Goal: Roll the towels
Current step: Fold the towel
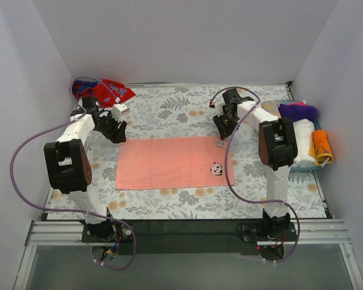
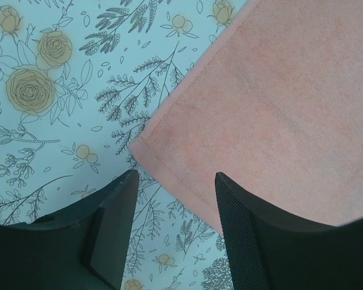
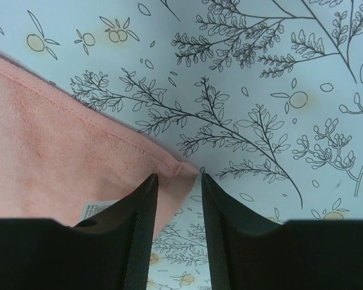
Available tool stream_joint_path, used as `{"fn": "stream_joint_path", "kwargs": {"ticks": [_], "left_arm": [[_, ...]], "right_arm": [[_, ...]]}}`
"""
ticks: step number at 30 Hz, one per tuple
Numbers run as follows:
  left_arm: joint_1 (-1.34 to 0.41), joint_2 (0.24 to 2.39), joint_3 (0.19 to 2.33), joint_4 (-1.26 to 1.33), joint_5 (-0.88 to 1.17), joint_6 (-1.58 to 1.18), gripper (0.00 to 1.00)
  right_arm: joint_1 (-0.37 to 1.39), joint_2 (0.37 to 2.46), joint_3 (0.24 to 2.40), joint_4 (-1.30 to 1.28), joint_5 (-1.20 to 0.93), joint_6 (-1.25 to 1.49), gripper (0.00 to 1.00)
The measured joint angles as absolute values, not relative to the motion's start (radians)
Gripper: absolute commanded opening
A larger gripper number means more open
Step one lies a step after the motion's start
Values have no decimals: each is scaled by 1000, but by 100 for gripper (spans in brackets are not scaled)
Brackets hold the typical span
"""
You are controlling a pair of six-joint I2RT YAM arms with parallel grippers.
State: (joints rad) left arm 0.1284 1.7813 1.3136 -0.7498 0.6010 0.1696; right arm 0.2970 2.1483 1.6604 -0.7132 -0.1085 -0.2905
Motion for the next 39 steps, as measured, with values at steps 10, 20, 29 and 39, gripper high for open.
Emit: {"fn": "stream_joint_path", "kwargs": {"ticks": [10,20,29,39], "left_arm": [[141,1790,1303,-747,601,170,50],[142,1892,1324,-719,572,155,51],[142,1963,1350,-679,531,131,43],[142,2012,1409,-660,532,118,36]], "right_arm": [[274,2151,1668,-702,-167,-258,36],[263,2163,1668,-696,-209,-236,1],[263,2164,1668,-696,-242,-239,1],[263,2164,1668,-696,-244,-241,1]]}}
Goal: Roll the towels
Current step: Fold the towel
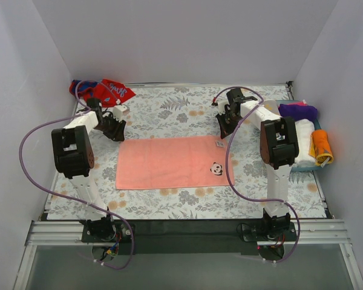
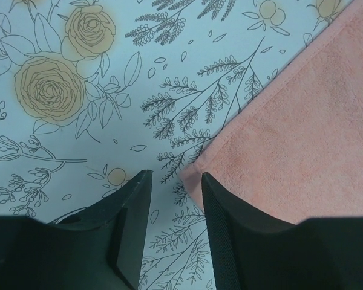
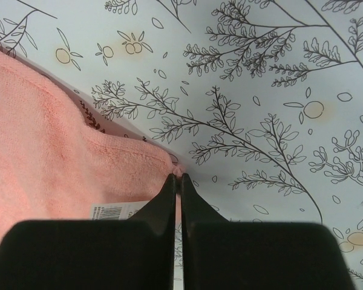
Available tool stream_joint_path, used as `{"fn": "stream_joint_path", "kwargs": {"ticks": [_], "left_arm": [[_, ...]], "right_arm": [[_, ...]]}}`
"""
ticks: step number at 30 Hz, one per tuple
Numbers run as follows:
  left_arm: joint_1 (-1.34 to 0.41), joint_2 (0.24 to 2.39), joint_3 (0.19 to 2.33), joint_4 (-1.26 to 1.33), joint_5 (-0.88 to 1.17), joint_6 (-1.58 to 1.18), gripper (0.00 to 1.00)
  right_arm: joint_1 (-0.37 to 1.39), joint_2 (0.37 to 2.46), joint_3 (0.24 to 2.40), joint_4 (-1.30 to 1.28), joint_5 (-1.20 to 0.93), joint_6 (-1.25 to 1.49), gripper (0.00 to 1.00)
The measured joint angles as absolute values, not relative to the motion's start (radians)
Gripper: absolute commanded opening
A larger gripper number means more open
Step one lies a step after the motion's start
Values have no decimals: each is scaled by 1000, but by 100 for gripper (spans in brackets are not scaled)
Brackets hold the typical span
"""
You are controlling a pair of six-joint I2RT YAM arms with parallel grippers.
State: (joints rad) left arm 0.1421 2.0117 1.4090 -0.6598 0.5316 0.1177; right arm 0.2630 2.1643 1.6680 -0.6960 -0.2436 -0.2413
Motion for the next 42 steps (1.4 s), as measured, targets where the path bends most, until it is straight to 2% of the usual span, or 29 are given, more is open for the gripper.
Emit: {"fn": "stream_joint_path", "kwargs": {"ticks": [8,18,19,22,34,42], "left_arm": [[142,2003,1363,-638,551,136,35],[114,1963,1289,-544,498,140,16],[101,1955,1280,-534,479,140,9],[68,1945,1267,-516,449,131,0],[75,1967,1348,-565,433,96,0],[121,1937,1368,-593,478,104,0]], "right_arm": [[263,2165,1668,-696,-243,-241,1],[263,2165,1668,-696,-252,-239,1],[263,2165,1668,-696,-255,-239,1],[263,2167,1668,-696,-263,-237,1],[255,2169,1800,-699,-236,-242,1],[252,2156,1792,-702,-229,-270,1]]}}
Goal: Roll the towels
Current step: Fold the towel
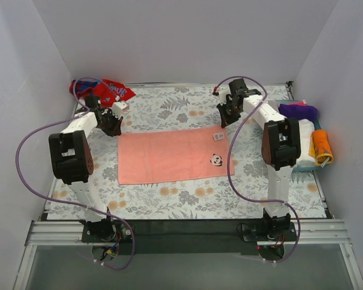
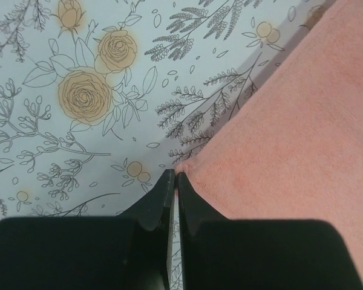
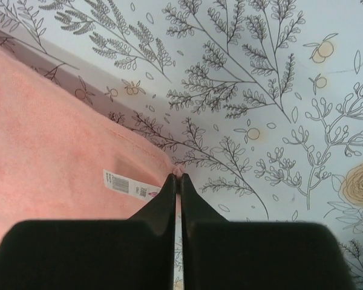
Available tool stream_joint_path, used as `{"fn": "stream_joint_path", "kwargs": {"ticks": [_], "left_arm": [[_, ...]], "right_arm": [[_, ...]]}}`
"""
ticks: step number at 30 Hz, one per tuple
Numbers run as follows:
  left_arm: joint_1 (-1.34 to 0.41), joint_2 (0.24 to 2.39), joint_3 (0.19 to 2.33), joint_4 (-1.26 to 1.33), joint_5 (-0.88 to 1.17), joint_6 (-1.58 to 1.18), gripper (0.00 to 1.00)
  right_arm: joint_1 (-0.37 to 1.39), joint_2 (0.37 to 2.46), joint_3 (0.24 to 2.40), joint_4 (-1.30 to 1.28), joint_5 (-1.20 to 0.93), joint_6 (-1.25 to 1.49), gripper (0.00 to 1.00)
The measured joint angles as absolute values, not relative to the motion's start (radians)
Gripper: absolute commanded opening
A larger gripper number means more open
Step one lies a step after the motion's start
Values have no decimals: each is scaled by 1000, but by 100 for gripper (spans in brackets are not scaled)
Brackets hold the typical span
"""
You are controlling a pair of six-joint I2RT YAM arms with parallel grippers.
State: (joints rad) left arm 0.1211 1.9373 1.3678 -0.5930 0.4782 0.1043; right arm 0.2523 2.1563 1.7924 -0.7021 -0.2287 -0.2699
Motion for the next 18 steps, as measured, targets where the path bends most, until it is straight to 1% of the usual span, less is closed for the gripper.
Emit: {"fn": "stream_joint_path", "kwargs": {"ticks": [4,10,18], "left_arm": [[137,1852,1330,-620,533,141,0],[149,1635,1216,-681,594,229,0],[155,1501,1072,-789,648,364,0]], "right_arm": [[252,2096,1731,-706,-227,-293,1],[252,1966,1617,-707,-232,-321,1],[251,1848,1443,-708,-273,-341,1]]}}
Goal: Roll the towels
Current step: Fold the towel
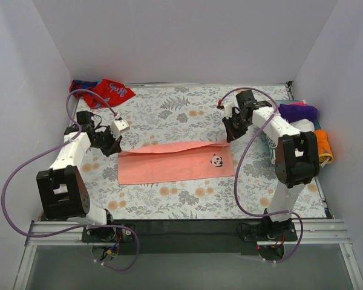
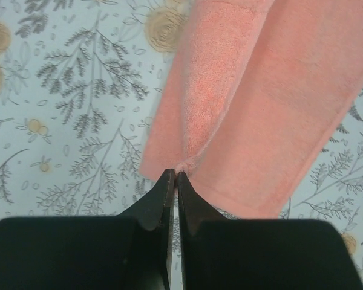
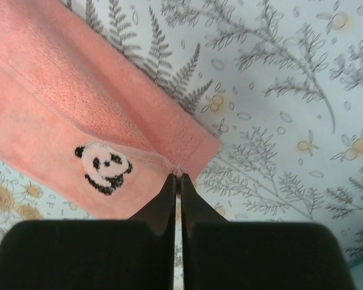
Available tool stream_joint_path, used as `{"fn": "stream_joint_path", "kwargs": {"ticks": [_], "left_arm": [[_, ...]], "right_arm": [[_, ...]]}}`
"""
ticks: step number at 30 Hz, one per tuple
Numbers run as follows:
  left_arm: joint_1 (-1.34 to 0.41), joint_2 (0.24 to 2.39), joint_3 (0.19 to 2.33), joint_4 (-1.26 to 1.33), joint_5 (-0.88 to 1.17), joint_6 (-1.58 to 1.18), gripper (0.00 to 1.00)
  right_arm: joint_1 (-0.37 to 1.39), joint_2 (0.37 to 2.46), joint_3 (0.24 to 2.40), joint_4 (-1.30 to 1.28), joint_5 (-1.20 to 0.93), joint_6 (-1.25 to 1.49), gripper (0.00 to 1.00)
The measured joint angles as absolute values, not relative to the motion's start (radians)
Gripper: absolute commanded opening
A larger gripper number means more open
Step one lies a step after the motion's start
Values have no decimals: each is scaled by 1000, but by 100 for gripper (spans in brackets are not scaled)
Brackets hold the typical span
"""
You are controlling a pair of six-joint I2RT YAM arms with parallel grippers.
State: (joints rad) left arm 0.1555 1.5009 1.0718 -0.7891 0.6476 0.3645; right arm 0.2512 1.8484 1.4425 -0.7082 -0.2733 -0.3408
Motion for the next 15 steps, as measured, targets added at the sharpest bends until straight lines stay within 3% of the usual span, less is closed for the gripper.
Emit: {"fn": "stream_joint_path", "kwargs": {"ticks": [15], "left_arm": [[195,1369,978,-947,647,509,0]], "right_arm": [[251,1688,1303,-778,-290,-422,1]]}}
